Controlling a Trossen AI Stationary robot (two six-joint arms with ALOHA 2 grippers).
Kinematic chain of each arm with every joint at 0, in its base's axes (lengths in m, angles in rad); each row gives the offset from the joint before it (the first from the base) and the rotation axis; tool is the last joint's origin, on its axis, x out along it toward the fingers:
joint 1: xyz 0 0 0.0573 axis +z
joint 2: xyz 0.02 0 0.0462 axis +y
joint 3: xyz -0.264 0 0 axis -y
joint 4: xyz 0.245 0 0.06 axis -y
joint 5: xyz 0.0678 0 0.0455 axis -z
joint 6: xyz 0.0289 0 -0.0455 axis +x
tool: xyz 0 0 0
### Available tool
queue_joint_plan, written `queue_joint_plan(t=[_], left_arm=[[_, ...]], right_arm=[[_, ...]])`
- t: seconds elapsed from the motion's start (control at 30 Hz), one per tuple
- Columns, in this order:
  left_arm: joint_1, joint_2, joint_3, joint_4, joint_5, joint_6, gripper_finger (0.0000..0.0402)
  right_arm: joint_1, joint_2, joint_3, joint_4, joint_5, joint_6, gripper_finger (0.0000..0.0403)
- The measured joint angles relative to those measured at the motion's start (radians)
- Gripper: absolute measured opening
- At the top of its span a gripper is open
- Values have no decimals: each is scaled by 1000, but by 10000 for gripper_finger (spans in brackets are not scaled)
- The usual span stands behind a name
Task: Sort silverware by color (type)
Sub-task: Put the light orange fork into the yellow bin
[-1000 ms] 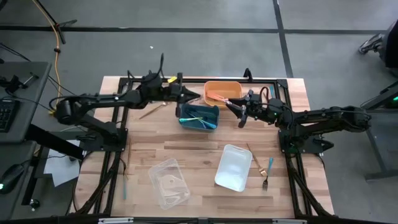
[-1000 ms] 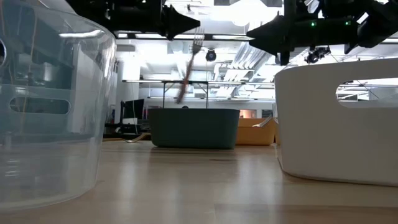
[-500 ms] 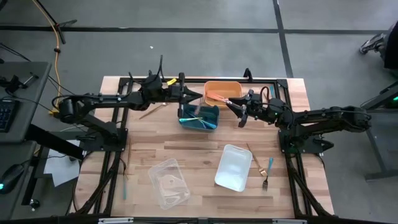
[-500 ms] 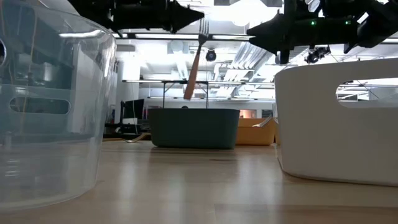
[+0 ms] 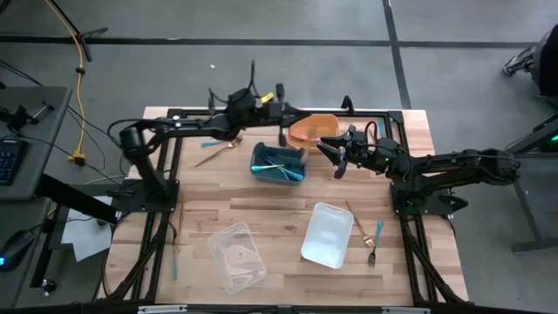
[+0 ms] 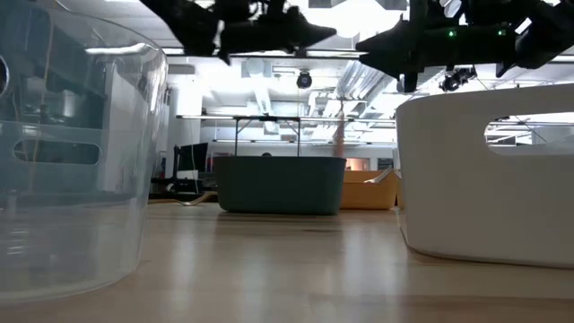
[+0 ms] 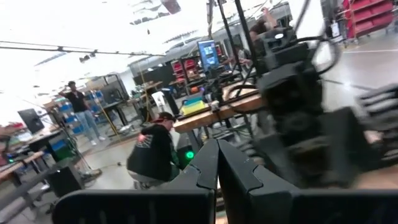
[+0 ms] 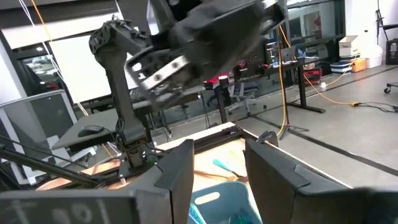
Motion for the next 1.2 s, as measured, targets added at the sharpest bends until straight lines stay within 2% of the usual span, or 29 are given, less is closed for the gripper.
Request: queue_joint_plan(t=[0.13,0.23,0.47,0.6,0.73,0.87,0.97,1.07,1.2], left_arm=[[36,77,73,0,-3,6,0],[56,99,80,-6,-5,-35,0],[46,41,81,-149,-4,-27,0],[21,-67,82,-386,-33,34,0],[-4,-137,82,-627,-136,-9,6],[-20,-172,82,-912,-178,-37,31],[-34,-199,75,-1077,-182,-69,55],[-56,-261,6,-1063,-182,-123,71],[-83,-394,-198,-839,-181,-191,78]], right_arm=[[0,0,0,-8,0,-22,138],[0,0,0,-8,0,-22,138],[0,0,0,-9,0,-22,138],[0,0,0,-25,0,-22,138],[0,0,0,-30,1,-22,138],[-8,0,0,-86,29,38,138],[-55,6,27,-209,60,82,138],[-130,17,112,-370,46,117,138],[-218,76,242,-609,-52,118,138]])
